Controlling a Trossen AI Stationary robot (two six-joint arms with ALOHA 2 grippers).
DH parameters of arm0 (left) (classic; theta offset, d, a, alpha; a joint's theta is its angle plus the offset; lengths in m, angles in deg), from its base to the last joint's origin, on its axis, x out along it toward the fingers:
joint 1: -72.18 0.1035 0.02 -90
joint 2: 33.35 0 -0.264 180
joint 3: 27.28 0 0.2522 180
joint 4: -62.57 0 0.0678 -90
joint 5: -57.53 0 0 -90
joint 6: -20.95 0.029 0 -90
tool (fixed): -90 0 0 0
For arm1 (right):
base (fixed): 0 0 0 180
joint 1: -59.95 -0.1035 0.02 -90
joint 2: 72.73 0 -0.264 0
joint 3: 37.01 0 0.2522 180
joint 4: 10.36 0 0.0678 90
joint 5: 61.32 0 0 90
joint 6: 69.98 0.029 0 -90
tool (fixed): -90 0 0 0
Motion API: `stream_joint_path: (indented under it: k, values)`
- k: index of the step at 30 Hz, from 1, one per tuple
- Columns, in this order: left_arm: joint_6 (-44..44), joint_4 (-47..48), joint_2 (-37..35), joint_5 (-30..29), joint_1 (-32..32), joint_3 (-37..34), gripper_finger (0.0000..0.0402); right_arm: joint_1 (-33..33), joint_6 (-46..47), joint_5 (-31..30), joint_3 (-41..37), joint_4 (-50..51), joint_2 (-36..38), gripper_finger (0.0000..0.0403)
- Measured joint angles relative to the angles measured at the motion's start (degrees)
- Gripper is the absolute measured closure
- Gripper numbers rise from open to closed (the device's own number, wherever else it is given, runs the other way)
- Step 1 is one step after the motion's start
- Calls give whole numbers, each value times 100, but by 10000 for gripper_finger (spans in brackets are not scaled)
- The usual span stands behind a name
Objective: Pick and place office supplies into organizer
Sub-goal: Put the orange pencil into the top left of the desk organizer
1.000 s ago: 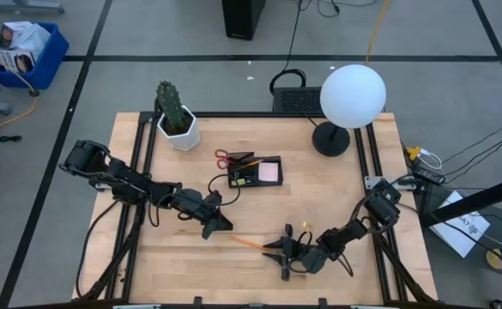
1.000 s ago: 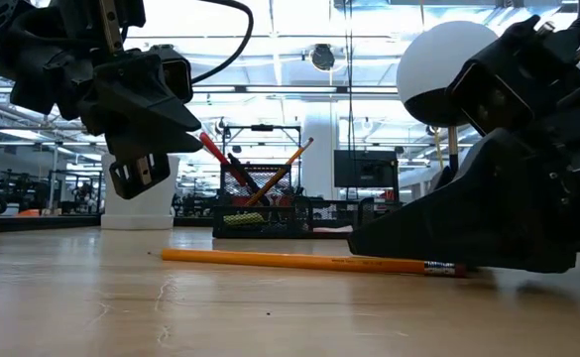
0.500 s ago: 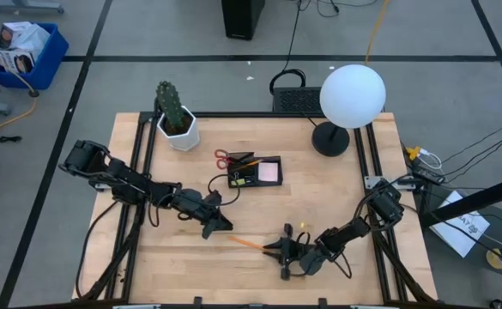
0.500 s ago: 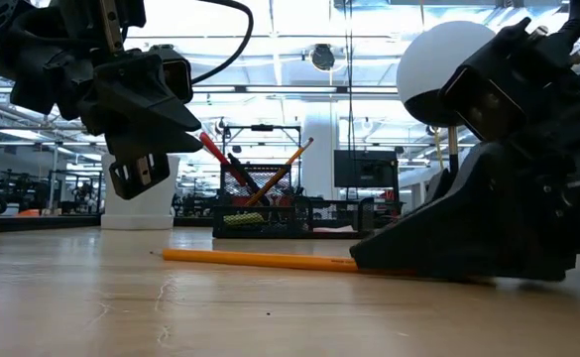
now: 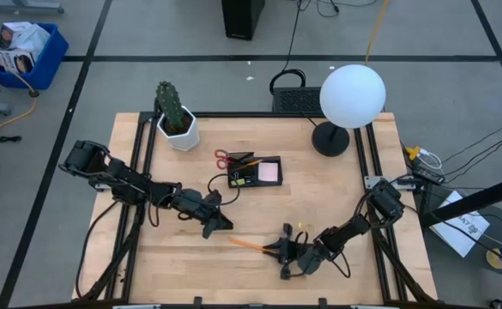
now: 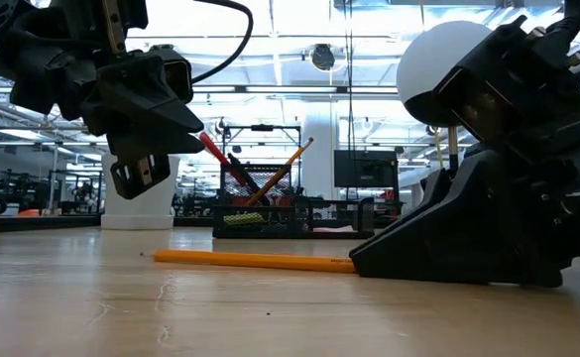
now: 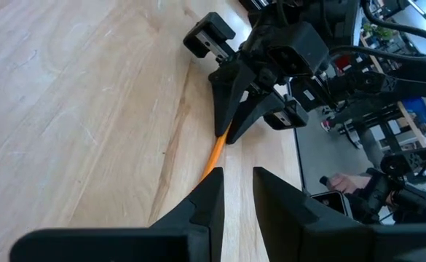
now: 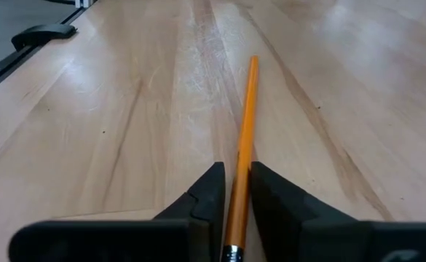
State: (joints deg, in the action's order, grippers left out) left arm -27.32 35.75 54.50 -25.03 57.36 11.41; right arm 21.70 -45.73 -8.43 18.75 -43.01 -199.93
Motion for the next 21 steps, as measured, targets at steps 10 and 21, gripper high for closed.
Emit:
stream_joint_path:
  k: [10,21]
  values:
    - [2,1,0,1,-1,0,325,41,212,-25,-7,17,6,388]
    - [-48,-40,0,184,57,0,325,223,-999,128,-33,269,532,388]
